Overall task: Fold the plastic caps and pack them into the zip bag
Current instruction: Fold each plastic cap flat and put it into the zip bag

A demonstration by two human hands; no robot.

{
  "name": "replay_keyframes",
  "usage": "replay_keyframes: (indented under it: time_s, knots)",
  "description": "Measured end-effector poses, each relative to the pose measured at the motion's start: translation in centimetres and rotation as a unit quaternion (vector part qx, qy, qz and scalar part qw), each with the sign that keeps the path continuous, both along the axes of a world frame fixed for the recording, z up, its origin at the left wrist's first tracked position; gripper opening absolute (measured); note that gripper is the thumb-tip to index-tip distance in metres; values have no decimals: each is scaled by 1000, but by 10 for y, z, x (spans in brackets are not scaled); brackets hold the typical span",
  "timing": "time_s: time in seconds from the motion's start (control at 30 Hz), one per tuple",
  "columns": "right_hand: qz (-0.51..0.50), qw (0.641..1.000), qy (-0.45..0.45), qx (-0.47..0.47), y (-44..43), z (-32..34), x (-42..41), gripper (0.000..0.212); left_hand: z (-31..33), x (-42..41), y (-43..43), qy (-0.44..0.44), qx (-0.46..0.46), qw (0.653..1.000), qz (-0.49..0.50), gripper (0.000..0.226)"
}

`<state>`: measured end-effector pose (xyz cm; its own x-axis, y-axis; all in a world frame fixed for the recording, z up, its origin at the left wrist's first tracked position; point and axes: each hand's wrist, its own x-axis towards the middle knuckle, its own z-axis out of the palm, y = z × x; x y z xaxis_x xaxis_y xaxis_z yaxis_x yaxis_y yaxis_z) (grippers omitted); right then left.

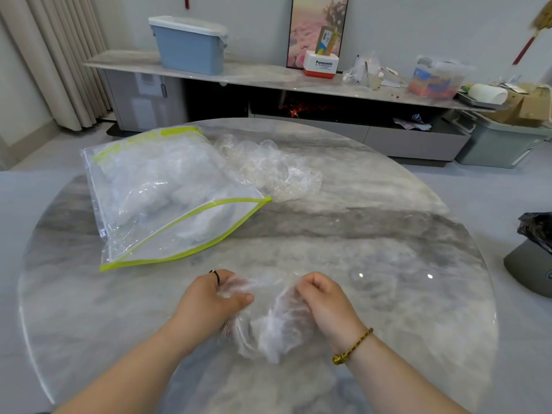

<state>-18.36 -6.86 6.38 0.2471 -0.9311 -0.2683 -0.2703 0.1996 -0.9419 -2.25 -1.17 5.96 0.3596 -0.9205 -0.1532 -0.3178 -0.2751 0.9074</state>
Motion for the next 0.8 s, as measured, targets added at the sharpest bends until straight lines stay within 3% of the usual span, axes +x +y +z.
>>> replay_keyframes:
  time_s: [0.13, 0.27, 0.33, 0.4, 0.5, 0.6, 0.67, 0.8]
  knots:
    - [-25, 999, 43, -9, -17, 1, -13, 29, 4, 10, 0, 72, 59, 995, -38, 22]
    - [59, 982, 170, -60, -29, -3, -28, 25, 9, 19, -1, 92, 67, 993, -42, 24]
    - [113, 956, 244, -116, -29, -6, -32, 19, 7, 25, -4, 20, 56, 998, -33, 29]
    - [147, 922, 313, -173, -28, -4, -33, 3, 5, 33, -7, -106, 49, 993, -29, 31]
    - [160, 853, 411, -279, -27, 0, -34, 33, -1, 43, -7, -223, 2, 975, -2, 44]
    - [107, 853, 390, -331, -27, -3, -36, 42, 1, 41, -2, -296, -150, 943, 5, 29]
    - [83, 849, 352, -386, -28, -7, -36, 35, 5, 31, 5, -329, -220, 914, -88, 27]
    - [168, 850, 234, -441, -18, 0, -25, 32, -2, 1, 23, -388, -183, 852, -299, 42]
